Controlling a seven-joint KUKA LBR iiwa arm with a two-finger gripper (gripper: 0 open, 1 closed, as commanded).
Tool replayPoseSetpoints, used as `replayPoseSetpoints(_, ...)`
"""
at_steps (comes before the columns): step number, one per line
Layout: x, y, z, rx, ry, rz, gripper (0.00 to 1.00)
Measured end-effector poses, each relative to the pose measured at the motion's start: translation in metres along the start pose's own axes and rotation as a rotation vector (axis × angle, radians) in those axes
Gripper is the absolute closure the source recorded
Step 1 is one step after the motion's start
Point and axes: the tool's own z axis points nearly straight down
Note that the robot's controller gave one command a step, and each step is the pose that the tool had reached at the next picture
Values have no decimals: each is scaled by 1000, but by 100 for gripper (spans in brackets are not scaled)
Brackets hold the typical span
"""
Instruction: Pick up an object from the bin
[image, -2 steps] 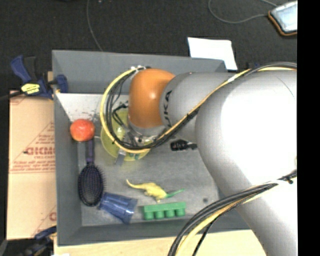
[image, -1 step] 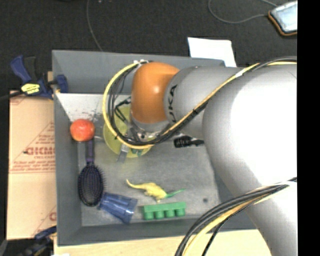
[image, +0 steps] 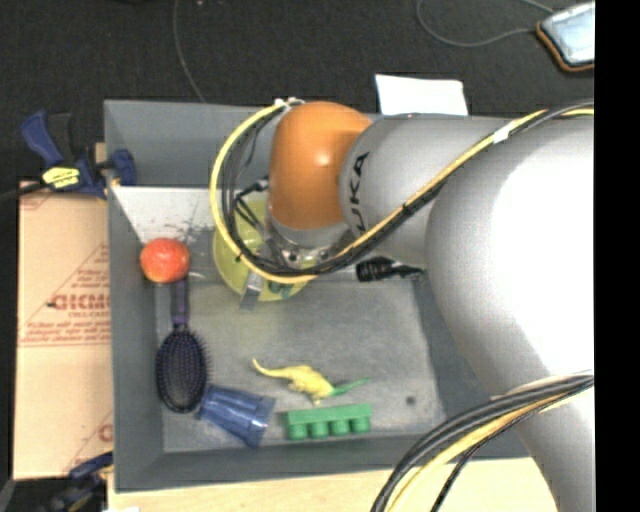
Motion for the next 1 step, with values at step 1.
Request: replayPoseSetpoints(1,-1,0,-30,-2,-5,-1,100)
